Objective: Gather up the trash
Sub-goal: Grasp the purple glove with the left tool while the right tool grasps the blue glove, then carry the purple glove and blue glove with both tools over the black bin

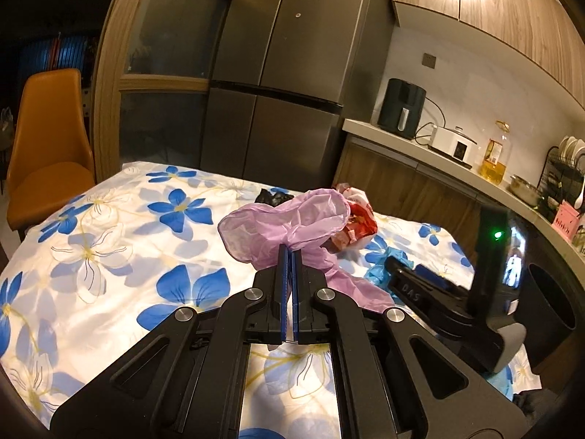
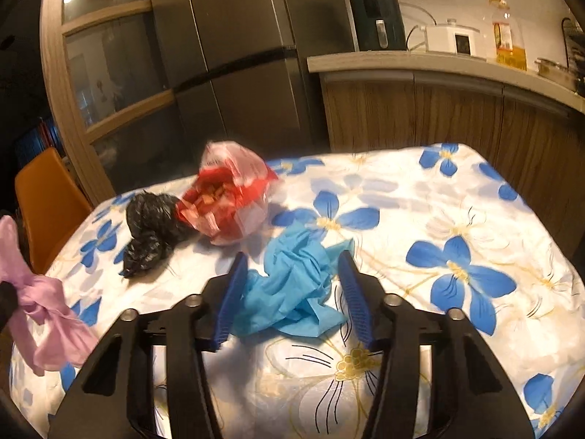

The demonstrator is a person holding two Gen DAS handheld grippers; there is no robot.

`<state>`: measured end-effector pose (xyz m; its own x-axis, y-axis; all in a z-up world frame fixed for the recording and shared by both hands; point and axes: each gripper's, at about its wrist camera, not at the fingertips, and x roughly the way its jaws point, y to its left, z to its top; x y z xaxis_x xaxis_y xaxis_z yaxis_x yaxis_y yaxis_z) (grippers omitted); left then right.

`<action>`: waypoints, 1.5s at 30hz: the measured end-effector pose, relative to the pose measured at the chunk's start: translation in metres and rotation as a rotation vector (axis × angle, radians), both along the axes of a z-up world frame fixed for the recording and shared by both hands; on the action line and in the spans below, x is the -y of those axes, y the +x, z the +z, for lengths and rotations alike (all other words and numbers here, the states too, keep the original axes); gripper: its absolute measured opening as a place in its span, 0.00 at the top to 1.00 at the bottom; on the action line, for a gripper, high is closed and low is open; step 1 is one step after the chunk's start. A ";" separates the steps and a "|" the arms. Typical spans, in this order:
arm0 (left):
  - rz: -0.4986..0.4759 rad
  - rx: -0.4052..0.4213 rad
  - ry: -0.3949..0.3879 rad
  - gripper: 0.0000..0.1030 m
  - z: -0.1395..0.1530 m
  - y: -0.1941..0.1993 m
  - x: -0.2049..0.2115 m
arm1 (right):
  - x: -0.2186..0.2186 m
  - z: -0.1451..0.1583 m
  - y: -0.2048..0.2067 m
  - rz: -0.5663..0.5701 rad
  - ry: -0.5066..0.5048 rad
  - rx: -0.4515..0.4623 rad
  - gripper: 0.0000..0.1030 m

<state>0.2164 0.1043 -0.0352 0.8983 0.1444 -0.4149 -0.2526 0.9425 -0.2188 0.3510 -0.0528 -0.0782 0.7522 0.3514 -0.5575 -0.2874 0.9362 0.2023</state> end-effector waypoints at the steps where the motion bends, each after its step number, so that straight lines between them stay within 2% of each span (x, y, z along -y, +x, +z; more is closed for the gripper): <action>1: 0.001 0.000 -0.001 1.00 0.000 0.000 0.000 | 0.000 -0.002 0.001 0.001 0.001 -0.010 0.58; 5: -0.002 -0.001 -0.006 0.99 -0.001 0.000 -0.002 | -0.002 -0.003 0.000 0.014 0.000 -0.014 0.72; 11: 0.001 -0.002 -0.002 1.00 0.000 -0.001 -0.001 | -0.003 0.002 -0.006 0.043 0.004 0.018 0.88; 13: 0.004 -0.002 -0.001 1.00 0.001 -0.002 -0.001 | -0.002 0.006 -0.010 0.046 0.009 0.035 0.89; 21: -0.001 0.007 0.017 0.99 0.009 -0.007 0.006 | 0.013 0.023 -0.030 0.041 0.036 0.087 0.92; 31: -0.038 0.028 0.046 0.99 0.028 -0.015 0.034 | 0.057 0.059 -0.062 0.003 0.087 0.168 0.93; 45: -0.173 0.064 0.086 0.99 0.050 -0.019 0.110 | 0.148 0.094 -0.107 -0.116 0.124 0.263 0.94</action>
<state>0.1973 -0.0061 0.0145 0.9371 0.0180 -0.3487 -0.0732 0.9866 -0.1457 0.2438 -0.2006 0.0159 0.9039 0.3082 -0.2967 -0.2379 0.9386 0.2500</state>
